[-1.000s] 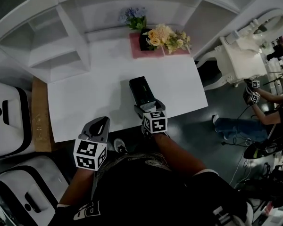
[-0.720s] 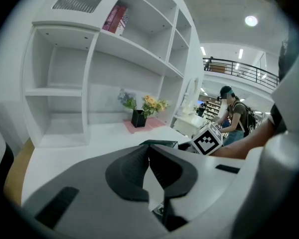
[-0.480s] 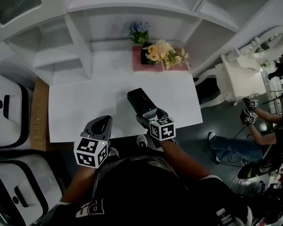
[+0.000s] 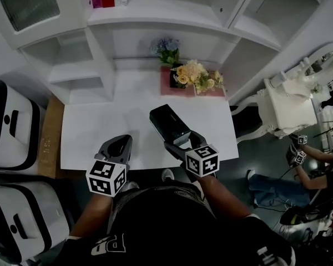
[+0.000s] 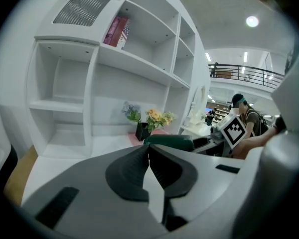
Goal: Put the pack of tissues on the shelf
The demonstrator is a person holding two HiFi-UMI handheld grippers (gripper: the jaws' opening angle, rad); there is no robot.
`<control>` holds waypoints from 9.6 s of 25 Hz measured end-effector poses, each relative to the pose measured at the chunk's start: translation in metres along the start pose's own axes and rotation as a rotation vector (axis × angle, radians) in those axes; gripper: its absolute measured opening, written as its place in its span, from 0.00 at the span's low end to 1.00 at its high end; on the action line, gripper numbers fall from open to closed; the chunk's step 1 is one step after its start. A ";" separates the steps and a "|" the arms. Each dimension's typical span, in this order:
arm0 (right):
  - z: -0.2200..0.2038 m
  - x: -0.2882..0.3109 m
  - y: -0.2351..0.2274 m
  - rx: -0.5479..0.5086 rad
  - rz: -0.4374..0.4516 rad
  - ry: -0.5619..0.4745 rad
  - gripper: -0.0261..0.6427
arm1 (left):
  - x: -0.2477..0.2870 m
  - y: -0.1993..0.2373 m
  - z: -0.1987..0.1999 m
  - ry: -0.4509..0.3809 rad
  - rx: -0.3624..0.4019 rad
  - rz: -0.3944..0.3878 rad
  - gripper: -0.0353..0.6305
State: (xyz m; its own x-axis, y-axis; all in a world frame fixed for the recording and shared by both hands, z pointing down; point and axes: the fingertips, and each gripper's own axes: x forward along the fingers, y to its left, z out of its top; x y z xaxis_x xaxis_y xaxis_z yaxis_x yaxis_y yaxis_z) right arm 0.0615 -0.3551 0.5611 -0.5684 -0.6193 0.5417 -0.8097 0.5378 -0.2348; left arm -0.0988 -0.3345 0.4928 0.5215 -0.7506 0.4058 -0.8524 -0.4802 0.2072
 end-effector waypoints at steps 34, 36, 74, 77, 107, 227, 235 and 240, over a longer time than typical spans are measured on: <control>0.230 -0.101 0.038 -0.101 0.037 -0.545 0.68 | -0.023 -0.005 0.129 -0.231 0.098 -0.019 0.08; 0.241 -0.107 0.039 -0.103 0.038 -0.574 0.68 | -0.023 -0.007 0.131 -0.235 0.101 -0.023 0.08; 0.418 -0.067 0.009 -0.238 -0.014 -0.621 0.68 | -0.025 0.030 0.133 -0.248 0.063 0.097 0.08; 0.430 -0.057 0.005 -0.247 -0.027 -0.605 0.68 | -0.025 0.032 0.132 -0.250 0.053 0.106 0.08; 0.461 0.006 -0.012 -0.247 -0.131 -0.418 0.68 | -0.037 0.039 0.115 -0.239 0.007 0.139 0.08; 0.032 -0.220 0.129 -0.059 0.161 -0.452 0.05 | -0.132 -0.168 0.005 -0.171 0.086 -0.074 0.08; 0.010 -0.250 0.135 -0.080 0.161 -0.462 0.05 | -0.154 -0.195 -0.008 -0.186 0.098 -0.049 0.08; -0.002 -0.265 0.138 -0.083 0.158 -0.459 0.05 | -0.164 -0.207 -0.013 -0.194 0.096 -0.041 0.08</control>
State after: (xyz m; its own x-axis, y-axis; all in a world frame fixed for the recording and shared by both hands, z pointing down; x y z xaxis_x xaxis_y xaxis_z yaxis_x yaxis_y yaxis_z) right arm 0.1008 -0.1155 0.3866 -0.7042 -0.7044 0.0886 -0.7045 0.6778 -0.2103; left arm -0.0082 -0.1065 0.3948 0.5615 -0.7984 0.2176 -0.8273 -0.5463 0.1308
